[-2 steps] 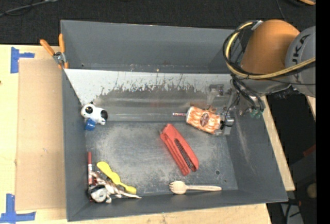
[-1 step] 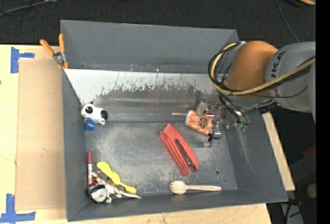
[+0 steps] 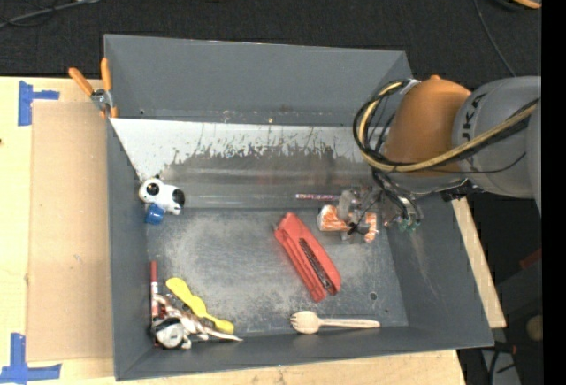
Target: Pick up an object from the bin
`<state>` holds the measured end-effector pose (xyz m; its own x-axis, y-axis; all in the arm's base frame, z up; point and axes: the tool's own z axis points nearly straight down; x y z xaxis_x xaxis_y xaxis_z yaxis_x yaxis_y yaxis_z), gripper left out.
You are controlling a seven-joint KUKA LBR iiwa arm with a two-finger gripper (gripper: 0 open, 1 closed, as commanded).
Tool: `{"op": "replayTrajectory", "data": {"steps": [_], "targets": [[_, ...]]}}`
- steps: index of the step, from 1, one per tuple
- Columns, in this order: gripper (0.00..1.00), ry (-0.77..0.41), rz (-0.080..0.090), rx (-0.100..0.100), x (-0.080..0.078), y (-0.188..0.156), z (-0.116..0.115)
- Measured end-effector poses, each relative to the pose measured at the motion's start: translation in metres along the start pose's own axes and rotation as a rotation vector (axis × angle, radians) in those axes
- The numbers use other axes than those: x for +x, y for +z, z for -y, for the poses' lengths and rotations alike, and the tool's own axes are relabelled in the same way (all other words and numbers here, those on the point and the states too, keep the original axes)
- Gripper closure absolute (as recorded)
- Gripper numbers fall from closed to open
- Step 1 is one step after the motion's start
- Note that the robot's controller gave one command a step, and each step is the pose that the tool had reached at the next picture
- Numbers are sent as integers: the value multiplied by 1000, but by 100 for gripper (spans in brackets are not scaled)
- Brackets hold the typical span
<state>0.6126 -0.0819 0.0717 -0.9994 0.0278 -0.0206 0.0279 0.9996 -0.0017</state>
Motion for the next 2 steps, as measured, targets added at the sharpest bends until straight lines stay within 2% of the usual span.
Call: {"op": "replayTrajectory", "data": {"steps": [1,2], "targets": [[100,-2,0,1,0,0,0],[100,-28,8,1,-2,-166,8]]}}
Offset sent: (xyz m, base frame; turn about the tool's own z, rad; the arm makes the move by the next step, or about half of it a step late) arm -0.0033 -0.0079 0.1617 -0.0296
